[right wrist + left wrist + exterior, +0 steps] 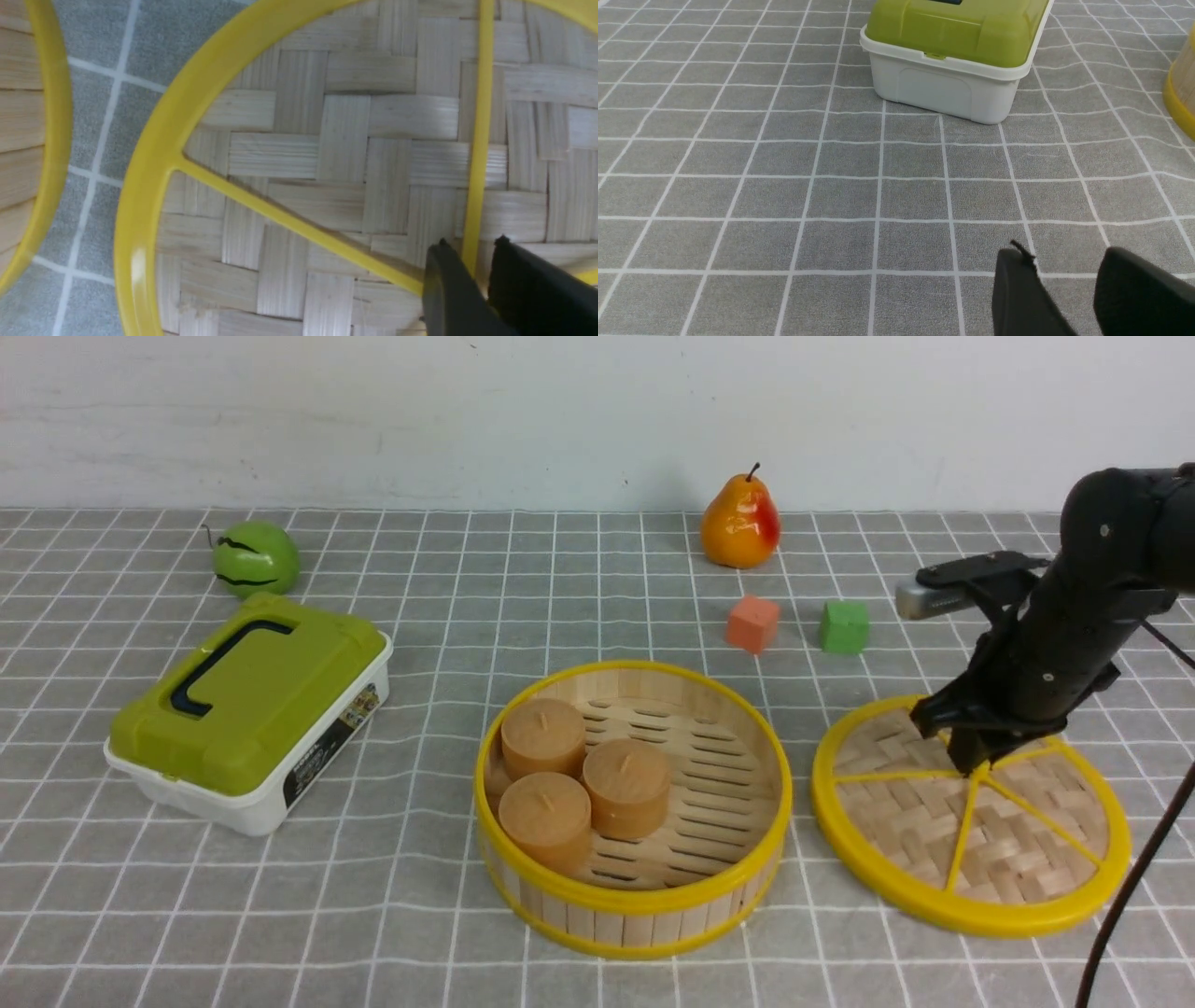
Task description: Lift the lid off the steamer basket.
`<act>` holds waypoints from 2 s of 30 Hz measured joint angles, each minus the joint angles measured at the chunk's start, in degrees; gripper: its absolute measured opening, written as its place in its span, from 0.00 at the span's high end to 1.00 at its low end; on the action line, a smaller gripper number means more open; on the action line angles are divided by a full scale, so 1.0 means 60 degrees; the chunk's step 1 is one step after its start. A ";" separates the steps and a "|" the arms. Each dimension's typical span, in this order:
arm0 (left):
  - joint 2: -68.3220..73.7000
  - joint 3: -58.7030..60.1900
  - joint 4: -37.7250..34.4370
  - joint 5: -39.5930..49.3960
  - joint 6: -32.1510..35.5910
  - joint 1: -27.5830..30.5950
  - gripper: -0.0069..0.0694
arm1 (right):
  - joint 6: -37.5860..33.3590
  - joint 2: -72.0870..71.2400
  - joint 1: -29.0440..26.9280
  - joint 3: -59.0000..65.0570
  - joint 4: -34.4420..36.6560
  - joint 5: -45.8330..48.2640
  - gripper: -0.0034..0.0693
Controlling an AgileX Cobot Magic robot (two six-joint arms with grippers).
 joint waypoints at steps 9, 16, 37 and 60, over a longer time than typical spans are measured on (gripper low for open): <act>0.0000 0.0000 0.0000 0.0000 0.0000 0.0000 0.60 | 0.0004 -0.0795 -0.0007 -0.0805 0.0252 0.1005 0.42; 0.0000 0.0000 0.0000 0.0000 0.0000 0.0000 0.60 | -0.0237 -0.3821 -0.0007 -0.1151 0.0725 0.1575 0.39; 0.0000 0.0000 0.0000 0.0000 0.0000 0.0000 0.60 | -0.1396 -1.1629 -0.0007 0.3525 0.2243 -0.0067 0.98; 0.0000 0.0000 0.0000 0.0000 0.0000 0.0000 0.60 | -0.0787 -1.7345 -0.0144 1.2433 0.0958 -0.7352 0.96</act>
